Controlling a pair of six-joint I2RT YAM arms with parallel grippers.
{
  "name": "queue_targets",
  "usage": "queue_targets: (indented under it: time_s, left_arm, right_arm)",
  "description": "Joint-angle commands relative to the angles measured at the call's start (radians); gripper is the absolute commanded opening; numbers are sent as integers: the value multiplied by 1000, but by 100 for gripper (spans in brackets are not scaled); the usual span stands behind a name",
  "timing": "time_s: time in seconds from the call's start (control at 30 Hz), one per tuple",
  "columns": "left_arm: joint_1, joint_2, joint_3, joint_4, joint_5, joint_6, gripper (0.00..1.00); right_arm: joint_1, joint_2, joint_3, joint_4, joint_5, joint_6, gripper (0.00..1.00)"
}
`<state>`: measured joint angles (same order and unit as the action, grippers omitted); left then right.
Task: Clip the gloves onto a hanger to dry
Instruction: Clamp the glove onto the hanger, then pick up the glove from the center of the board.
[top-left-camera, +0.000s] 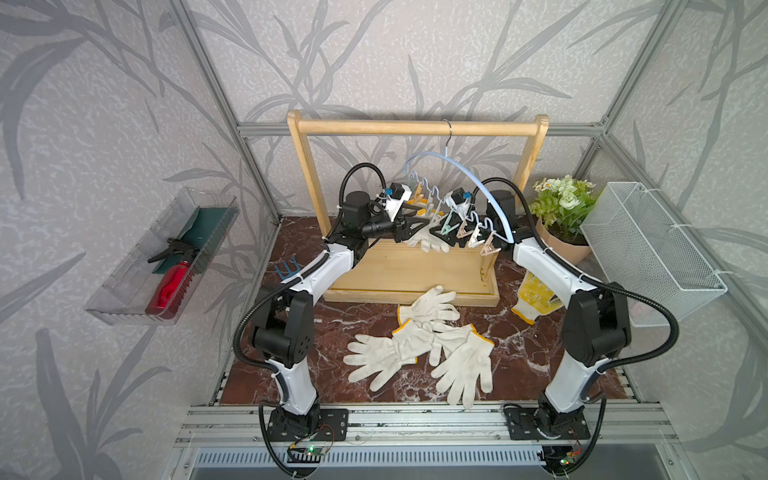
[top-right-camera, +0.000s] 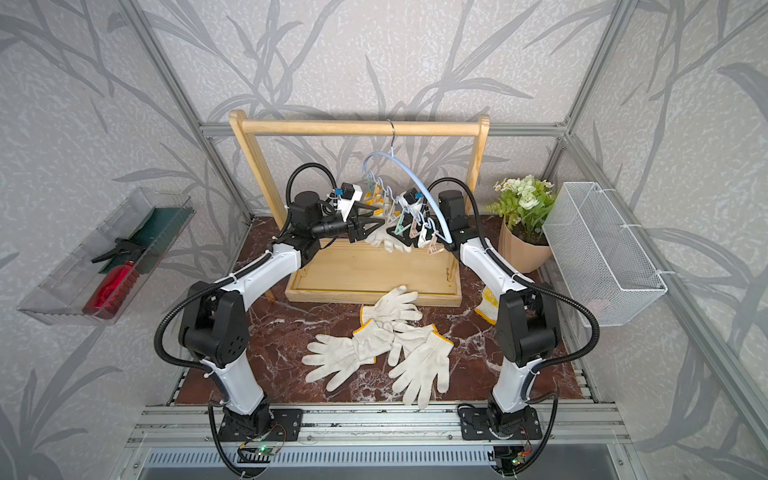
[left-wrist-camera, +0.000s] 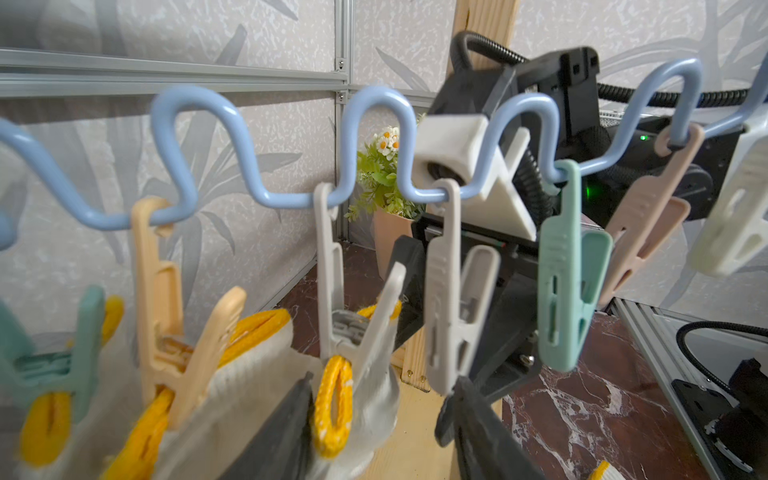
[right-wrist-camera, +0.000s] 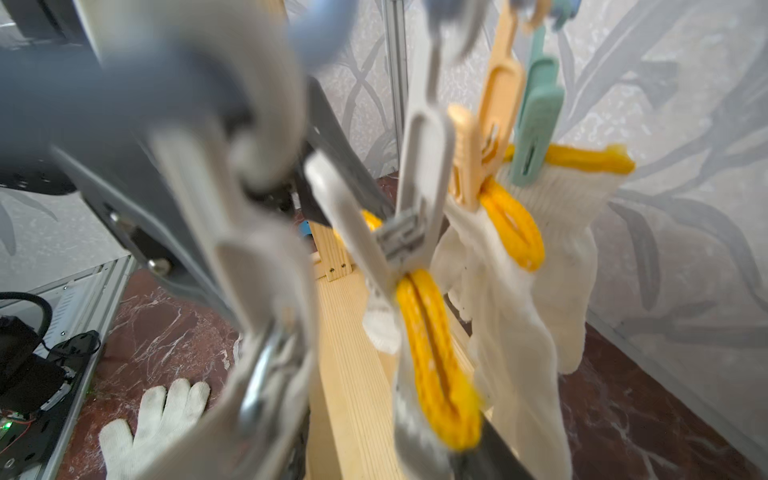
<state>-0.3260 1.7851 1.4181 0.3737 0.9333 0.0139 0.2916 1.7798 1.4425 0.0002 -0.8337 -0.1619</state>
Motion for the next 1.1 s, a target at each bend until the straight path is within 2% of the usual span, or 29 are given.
queue_targets:
  time_s: [0.0, 0.3, 0.4, 0.5, 0.57, 0.77, 0.93, 1.07]
  left_arm:
    - [3, -104, -47, -45, -112, 52, 56]
    - [4, -301, -350, -68, -410, 80, 64]
    - [4, -352, -443, -70, -477, 68, 66]
    - [4, -376, -496, -95, -531, 79, 68]
    - [3, -385, -523, -100, -553, 82, 68]
    - [2, -424, -556, -107, -568, 72, 69]
    - [0, -445, -545, -120, -554, 76, 70]
    - [1, -457, -547, -117, -531, 69, 70]
  right_arm:
    - [-9, -106, -121, 93, 103, 59, 56]
    - [2, -369, -533, 142, 325, 193, 59]
    - [33, -457, -625, 71, 448, 246, 58]
    - [107, -519, -663, -81, 610, 277, 57]
    - [157, -548, -660, -222, 738, 321, 57]
    - [211, -638, -675, -622, 873, 539, 55]
    - [268, -645, -746, -730, 935, 691, 54]
    - [271, -601, -792, -769, 935, 766, 53]
